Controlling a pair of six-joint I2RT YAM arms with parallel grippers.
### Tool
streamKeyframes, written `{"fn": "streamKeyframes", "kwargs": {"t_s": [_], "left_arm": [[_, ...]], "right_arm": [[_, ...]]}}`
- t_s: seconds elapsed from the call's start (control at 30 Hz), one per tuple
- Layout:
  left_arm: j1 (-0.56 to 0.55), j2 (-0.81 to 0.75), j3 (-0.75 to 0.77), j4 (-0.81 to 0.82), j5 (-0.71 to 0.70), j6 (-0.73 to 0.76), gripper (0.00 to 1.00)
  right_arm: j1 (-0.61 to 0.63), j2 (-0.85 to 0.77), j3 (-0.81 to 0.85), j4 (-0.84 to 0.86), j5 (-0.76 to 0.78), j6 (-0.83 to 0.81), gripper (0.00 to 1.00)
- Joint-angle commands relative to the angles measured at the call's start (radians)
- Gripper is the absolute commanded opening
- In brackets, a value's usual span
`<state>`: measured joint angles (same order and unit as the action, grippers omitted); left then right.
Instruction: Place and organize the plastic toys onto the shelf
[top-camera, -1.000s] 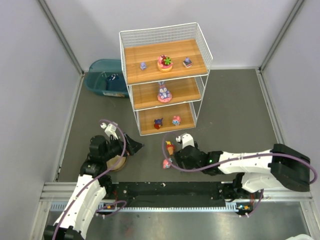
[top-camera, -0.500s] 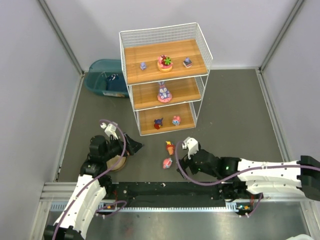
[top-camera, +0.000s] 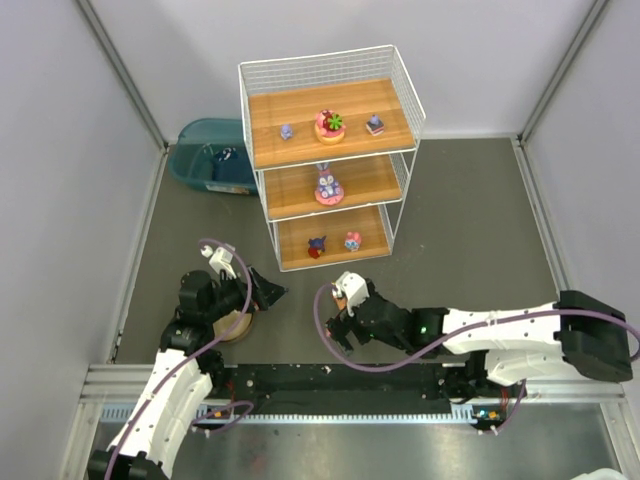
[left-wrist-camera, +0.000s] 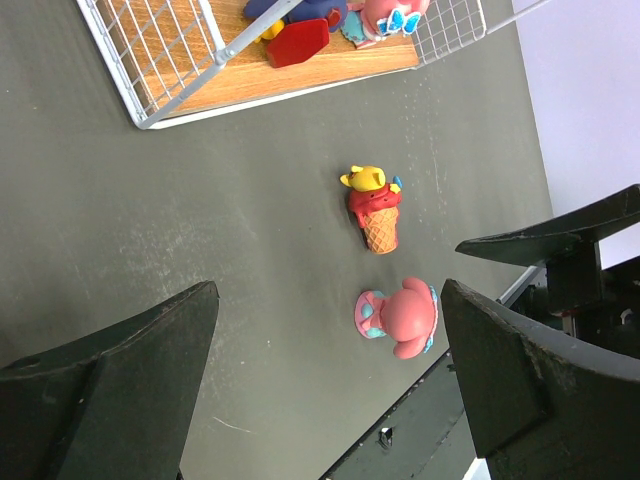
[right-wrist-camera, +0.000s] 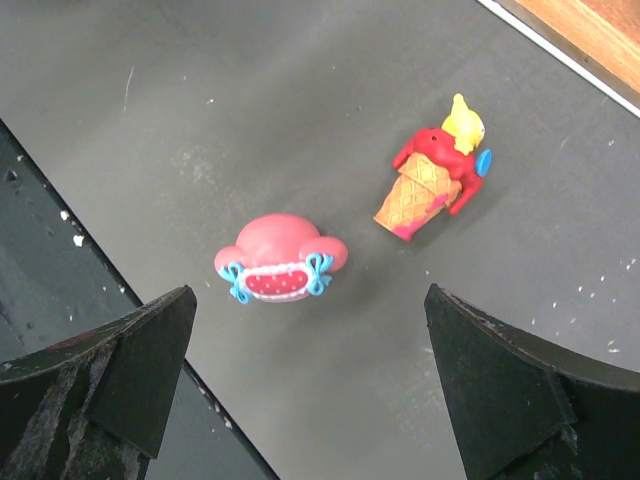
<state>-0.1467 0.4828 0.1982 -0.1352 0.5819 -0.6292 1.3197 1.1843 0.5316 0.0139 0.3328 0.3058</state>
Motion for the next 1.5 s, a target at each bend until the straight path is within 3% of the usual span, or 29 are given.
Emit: {"fn": "streamKeyframes", "kwargs": {"t_s": [0.0,0.57,1.47], "left_arm": [[-0.002,0.005,0.026,0.032,-0.008,0.005,0.99],[-0.002,0.013,0.024,0.039,-0.007,0.010,0.99],[-0.002,0.013,0.014,0.039,-0.011,0.010,0.99]], "right_arm": [[0.012,0.054,0.067,0.063,0.009,-0.019,0.99],[0.013,0.166,0.094,0.109,-0.021,-0.014,0.99],[0.012,0.259,0.107,0.135,-0.060,-0.097,0.90]]}}
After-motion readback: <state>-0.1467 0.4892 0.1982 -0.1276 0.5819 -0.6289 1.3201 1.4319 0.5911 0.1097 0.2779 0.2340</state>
